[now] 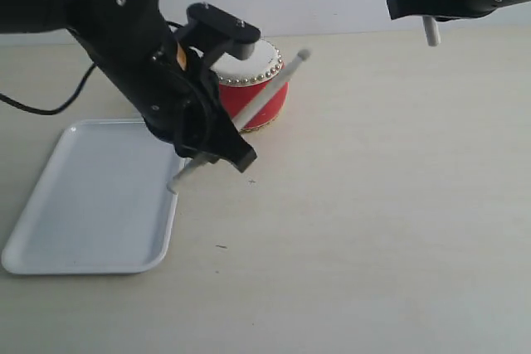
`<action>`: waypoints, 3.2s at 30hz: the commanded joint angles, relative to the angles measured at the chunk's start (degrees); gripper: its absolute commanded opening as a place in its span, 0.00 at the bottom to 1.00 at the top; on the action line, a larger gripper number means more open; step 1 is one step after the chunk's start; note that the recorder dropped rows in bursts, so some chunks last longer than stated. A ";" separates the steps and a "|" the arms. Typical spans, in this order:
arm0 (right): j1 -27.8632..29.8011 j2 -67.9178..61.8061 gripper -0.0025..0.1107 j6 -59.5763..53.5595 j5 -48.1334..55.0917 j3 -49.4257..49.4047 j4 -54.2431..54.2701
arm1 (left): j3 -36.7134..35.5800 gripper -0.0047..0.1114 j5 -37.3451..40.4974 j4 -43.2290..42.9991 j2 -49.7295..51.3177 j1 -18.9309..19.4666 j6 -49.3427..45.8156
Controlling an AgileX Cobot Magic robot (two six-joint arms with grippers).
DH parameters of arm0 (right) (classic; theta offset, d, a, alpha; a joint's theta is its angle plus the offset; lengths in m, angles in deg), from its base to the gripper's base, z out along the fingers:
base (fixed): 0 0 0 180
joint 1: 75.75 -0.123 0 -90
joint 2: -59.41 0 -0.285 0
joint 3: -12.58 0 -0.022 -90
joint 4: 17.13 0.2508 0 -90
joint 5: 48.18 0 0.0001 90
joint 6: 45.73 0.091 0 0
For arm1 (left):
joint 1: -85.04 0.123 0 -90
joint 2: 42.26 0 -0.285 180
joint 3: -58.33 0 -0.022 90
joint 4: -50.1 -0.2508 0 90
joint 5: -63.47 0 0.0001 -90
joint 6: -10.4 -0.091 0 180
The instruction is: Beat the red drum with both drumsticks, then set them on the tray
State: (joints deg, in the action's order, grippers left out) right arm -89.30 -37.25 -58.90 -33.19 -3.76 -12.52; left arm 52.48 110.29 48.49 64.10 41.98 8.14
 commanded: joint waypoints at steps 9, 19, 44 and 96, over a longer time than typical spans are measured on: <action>0.20 -0.03 0.02 -27.87 26.21 3.57 22.42 | 4.74 0.04 9.89 -6.77 -1.98 10.82 5.71; -4.86 -1.96 0.02 -19.28 35.97 7.21 21.42 | 4.74 0.04 7.85 -6.47 1.83 12.76 2.63; -12.42 -22.95 0.02 5.73 54.97 32.52 -4.22 | 7.59 0.04 6.98 -6.25 6.13 12.76 -2.40; -12.42 -18.27 0.02 1.27 54.97 45.00 -1.51 | 11.43 0.04 7.86 -2.15 9.47 13.28 -3.26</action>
State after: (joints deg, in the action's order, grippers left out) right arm -101.68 -59.22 -57.58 21.31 40.88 -14.03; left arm 64.24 120.03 45.97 69.24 55.14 4.56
